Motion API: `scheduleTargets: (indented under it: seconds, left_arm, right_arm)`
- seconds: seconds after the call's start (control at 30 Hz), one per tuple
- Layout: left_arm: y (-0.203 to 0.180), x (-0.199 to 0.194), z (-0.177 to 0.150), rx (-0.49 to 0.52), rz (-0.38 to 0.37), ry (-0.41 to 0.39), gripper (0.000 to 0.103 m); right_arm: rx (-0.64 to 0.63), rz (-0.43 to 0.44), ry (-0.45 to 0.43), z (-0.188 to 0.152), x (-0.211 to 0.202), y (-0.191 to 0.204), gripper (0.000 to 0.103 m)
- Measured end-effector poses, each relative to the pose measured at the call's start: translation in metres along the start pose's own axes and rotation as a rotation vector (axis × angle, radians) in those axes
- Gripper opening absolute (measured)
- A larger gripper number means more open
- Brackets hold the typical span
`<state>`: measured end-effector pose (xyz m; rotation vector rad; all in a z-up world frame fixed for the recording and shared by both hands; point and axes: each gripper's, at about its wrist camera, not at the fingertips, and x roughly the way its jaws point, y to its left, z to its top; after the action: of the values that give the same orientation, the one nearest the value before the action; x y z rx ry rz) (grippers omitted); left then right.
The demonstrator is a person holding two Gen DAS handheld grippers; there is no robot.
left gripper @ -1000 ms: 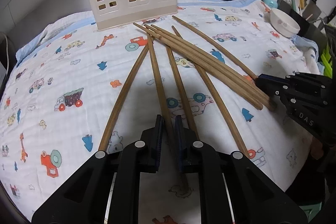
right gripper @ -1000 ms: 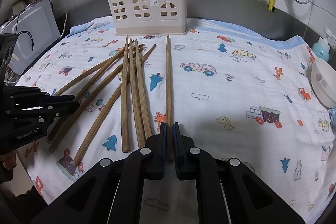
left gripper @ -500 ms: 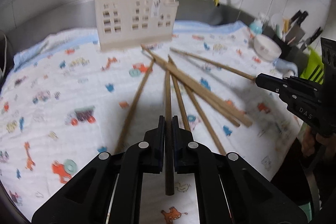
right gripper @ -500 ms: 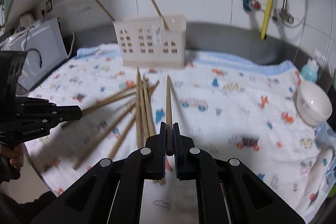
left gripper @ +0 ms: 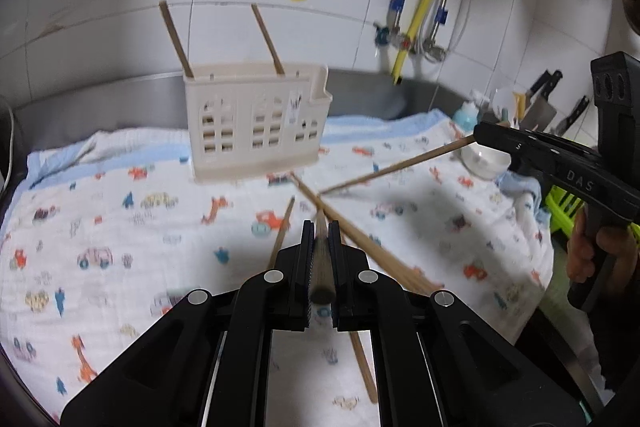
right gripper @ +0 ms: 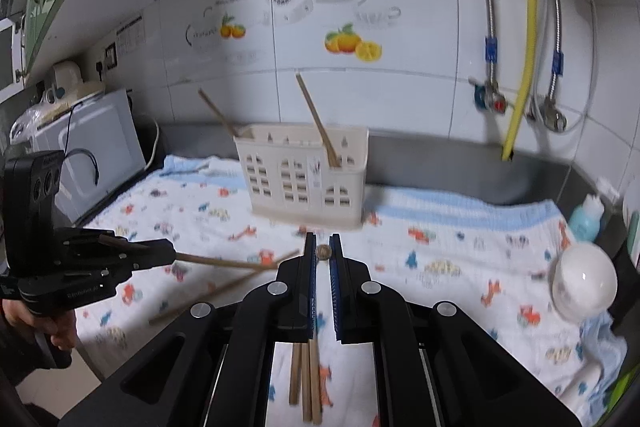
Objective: Organize utensils
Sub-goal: 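Lift the chopsticks and carry them over the holder with both tools, then open both tools to drop the chopsticks into the holder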
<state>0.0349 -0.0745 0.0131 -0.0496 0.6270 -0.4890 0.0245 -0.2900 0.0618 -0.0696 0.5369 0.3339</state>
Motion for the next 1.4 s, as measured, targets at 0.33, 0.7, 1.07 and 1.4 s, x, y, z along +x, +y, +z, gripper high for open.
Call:
scheduleTargets:
  seconds: [0.33, 0.7, 1.07, 1.4]
  left_arm:
    - [0.006, -0.005, 0.059, 0.047, -0.030, -0.045, 0.005]
    - [0.006, -0.021, 0.118, 0.114, -0.012, -0.144, 0.005]
    - [0.018, -0.031, 0.192, 0.156, 0.125, -0.298, 0.005]
    - [0.054, 0.023, 0.207, 0.083, 0.168, -0.220, 0.005]
  right_arm:
    - [-0.041, 0.010, -0.010, 0.081, 0.006, -0.012, 0.006]
    - [-0.084, -0.001, 0.024, 0.166, 0.027, -0.019, 0.006]
    - [-0.110, -0.046, 0.187, 0.174, 0.100, -0.019, 0.006]
    - [-0.128, -0.056, 0.218, 0.165, 0.129, -0.019, 0.006]
